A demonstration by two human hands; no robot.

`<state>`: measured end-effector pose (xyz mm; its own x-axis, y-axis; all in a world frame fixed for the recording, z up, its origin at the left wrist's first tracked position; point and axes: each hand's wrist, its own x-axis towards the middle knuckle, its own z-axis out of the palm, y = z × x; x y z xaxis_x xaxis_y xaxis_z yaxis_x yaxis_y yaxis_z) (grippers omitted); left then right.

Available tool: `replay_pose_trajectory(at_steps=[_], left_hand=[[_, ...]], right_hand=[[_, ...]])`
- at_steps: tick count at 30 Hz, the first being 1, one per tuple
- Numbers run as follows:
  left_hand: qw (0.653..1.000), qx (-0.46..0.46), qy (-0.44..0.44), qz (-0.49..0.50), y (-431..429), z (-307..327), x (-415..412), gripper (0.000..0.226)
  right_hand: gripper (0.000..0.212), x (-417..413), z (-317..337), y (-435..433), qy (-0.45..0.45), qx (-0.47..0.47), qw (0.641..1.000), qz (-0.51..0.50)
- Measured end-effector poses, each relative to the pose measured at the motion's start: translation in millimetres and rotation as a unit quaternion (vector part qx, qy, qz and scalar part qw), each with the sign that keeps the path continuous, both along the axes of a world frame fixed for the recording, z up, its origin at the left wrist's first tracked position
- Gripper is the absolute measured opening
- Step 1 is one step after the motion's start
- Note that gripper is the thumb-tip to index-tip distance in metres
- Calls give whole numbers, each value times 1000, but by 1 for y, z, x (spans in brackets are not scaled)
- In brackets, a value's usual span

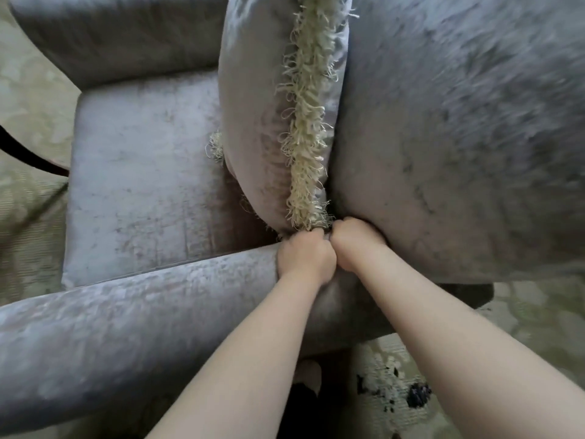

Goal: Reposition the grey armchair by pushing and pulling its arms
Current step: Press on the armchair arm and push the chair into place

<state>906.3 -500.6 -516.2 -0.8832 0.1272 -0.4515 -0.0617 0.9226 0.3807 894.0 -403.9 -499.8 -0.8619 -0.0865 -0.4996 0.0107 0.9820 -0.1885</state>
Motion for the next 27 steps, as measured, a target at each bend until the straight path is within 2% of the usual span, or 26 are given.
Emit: replay_pose_trajectory(at_steps=[3, 8, 11, 15, 21, 24, 27], left_hand=[[999, -28, -29, -23, 2, 0, -5, 35], [999, -41, -29, -14, 0, -4, -7, 39], [999, -37, -19, -10, 1, -3, -5, 40], [999, -29, -16, -17, -3, -5, -2, 40], [996, -38, -68, -52, -7, 1, 3, 41], [994, -46, -60, -82, -16, 0, 19, 37], [993, -50, -44, -95, -18, -5, 31, 36]], right_hand=[[35, -8, -4, 1, -69, 3, 998, -6], [33, 1, -18, 5, -35, -37, 991, -126], [36, 2, -19, 5, 17, -20, 997, -75], [35, 6, -16, 5, 49, -19, 996, -65], [37, 19, -12, -1, 25, 15, 999, -40], [38, 36, -15, -8, 10, 4, 999, -44], [40, 46, -21, -9, 16, 0, 1000, -4]])
